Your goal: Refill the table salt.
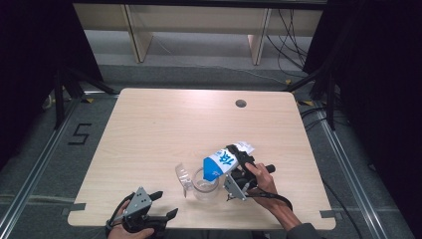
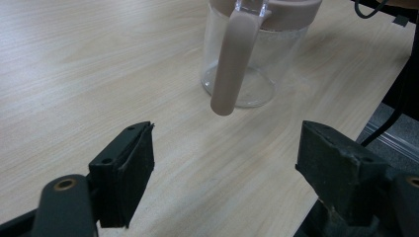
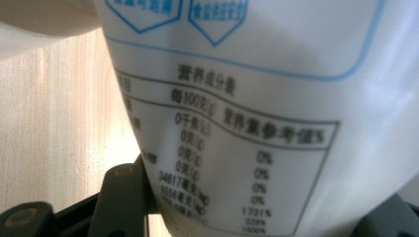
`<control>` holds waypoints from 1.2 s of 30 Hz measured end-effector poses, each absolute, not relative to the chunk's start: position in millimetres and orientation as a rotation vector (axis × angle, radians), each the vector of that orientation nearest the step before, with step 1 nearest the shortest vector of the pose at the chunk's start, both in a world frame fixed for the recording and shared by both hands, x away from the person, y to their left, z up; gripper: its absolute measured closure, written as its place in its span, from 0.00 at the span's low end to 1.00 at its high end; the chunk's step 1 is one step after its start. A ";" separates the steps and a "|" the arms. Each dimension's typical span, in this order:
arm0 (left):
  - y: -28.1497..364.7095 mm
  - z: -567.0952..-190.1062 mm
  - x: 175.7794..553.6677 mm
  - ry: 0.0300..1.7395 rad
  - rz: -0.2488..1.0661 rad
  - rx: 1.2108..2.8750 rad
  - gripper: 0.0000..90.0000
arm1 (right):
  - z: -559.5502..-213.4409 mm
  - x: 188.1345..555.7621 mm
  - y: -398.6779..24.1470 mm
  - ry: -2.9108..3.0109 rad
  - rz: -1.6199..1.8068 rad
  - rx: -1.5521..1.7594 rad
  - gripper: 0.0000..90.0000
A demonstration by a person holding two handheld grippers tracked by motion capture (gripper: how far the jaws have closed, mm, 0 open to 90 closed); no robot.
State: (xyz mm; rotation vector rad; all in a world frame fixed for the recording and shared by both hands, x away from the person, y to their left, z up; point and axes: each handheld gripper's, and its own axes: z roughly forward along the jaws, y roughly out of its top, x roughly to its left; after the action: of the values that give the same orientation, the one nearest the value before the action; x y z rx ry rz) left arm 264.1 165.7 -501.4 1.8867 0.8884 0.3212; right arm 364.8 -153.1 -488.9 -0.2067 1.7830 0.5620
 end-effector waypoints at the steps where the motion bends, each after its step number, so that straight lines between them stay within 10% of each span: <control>1: 165.6 -501.3 264.0 0.888 0.320 1.888 0.24 | -489.2 364.6 -152.8 1.782 0.562 -0.204 0.51; 36: 166.3 -500.6 264.1 0.872 0.333 1.906 0.24 | -487.7 361.4 -149.0 1.738 0.494 -0.256 0.52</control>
State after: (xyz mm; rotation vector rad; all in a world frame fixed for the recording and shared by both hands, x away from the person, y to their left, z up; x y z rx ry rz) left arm 264.1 166.3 -500.6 1.9062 0.8715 0.3328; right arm 361.4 -149.0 -487.7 -0.2559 1.7385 0.4944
